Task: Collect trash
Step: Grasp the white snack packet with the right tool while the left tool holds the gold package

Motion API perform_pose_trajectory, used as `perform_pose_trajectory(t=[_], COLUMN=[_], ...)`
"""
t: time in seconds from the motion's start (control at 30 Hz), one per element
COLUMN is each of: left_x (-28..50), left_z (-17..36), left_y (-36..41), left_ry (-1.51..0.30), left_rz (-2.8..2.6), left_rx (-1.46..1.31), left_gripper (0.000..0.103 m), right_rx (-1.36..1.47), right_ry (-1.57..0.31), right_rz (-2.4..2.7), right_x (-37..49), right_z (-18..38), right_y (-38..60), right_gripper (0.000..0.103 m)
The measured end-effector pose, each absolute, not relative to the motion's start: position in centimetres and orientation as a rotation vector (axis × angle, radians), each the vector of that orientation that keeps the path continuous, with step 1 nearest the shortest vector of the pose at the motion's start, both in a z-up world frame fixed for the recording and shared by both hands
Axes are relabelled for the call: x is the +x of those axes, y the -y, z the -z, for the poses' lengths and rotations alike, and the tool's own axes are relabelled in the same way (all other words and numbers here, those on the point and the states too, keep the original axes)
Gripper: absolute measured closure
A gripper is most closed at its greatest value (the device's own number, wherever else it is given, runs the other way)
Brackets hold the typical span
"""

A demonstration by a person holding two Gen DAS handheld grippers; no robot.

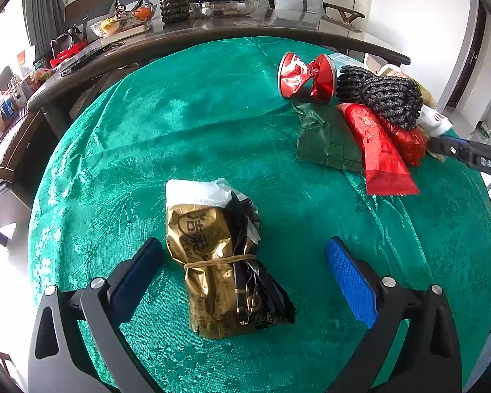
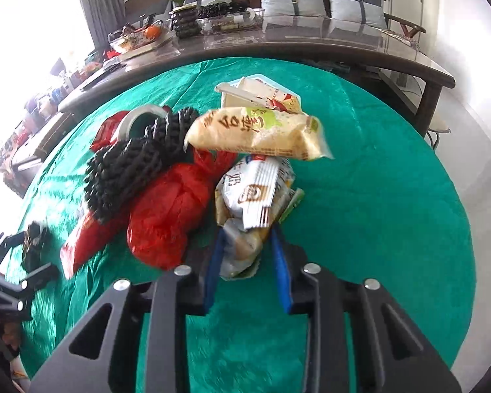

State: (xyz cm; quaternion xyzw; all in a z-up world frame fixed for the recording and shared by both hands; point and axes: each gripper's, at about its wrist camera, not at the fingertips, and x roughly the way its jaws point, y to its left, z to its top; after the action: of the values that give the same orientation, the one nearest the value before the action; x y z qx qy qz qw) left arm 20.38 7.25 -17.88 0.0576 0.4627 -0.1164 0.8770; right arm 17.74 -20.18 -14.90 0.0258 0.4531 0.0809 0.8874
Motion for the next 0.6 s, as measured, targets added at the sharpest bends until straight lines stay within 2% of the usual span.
perform_pose_trajectory(t=[0.33, 0.37, 0.57, 0.6], left_x=[20.4, 20.4, 20.4, 20.5], left_z=[17.9, 17.9, 17.9, 17.9], left_y=[-7.2, -7.2, -7.2, -7.2], left_ry=[-0.965, -0.965, -0.965, -0.965], left_rz=[0.243, 0.243, 0.243, 0.243], left_rx=[0.12, 0.121, 0.12, 0.119], left_gripper=[0.005, 0.005, 0.005, 0.005], right_rx=[-0.005, -0.003, -0.004, -0.004], right_ry=[-0.988, -0.99, -0.977, -0.974], right_rz=[-0.256, -0.259, -0.252, -0.254], right_x=[9.8, 9.5, 8.0, 7.9], right_z=[14.4, 14.4, 14.6, 14.5], right_y=[21.3, 21.3, 21.0, 21.0], right_gripper=[0.08, 0.077, 0.039, 0.036])
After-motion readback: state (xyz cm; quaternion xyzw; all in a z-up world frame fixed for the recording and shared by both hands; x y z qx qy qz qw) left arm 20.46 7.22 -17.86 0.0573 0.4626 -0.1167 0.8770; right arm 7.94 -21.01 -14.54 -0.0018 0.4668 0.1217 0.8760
